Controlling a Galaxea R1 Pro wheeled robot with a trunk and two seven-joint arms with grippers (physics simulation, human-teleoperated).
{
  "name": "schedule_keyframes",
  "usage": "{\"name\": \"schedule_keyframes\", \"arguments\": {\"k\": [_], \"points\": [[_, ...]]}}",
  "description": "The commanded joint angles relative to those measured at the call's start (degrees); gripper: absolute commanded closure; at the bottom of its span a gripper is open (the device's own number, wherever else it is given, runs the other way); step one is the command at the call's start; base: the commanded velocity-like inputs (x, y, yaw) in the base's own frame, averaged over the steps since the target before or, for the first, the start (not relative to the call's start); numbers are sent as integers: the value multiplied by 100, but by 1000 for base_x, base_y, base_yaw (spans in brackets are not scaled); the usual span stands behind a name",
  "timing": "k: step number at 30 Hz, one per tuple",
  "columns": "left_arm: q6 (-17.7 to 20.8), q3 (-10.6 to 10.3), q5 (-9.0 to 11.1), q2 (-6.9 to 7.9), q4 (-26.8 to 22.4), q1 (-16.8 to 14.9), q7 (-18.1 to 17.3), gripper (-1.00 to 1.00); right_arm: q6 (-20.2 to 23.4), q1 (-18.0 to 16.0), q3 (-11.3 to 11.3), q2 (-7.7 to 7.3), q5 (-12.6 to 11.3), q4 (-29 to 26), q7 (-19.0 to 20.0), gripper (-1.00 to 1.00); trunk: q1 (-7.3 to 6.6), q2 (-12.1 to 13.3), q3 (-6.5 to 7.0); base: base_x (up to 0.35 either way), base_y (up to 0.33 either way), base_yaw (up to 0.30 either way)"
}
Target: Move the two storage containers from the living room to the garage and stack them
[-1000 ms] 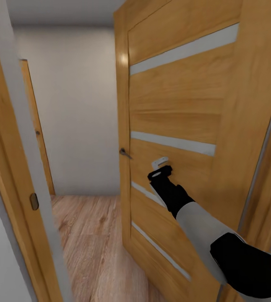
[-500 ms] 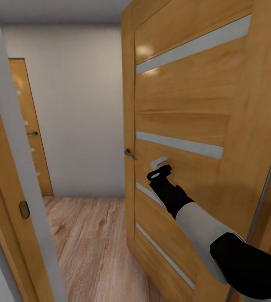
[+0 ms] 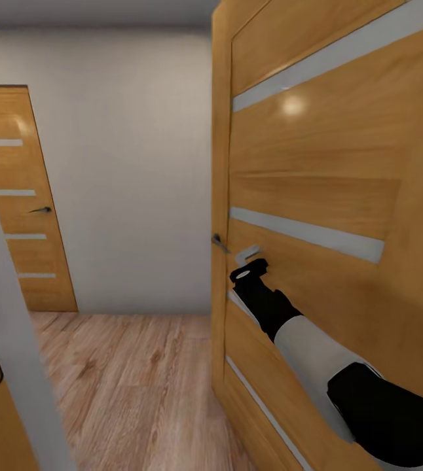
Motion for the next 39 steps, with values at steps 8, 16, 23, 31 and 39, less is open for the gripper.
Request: {"name": "schedule_keyframes", "arguments": {"k": [8,16,23,31,39], "points": [[-12,-2,42,0,-6,2,8,-100,68,-7,16,0,114,-3,-24,-100,4,-2,-6,290,0,0],[-13,4,43,1,-6,2,17,-100,75,-7,9,0,109,-3,-31,-100,4,-2,-6,128,0,0],[-6,14,63,36,-6,2,18,-100,76,-7,0,0,109,-3,-76,-100,4,-2,-6,114,27,0],[-12,16,61,23,-6,2,22,-100,69,-7,-1,0,109,-3,-94,-100,4,-2,-6,112,23,0],[-4,16,61,33,-6,2,29,-100,68,-7,-1,0,109,-3,-96,-100,4,-2,-6,101,0,0]]}}
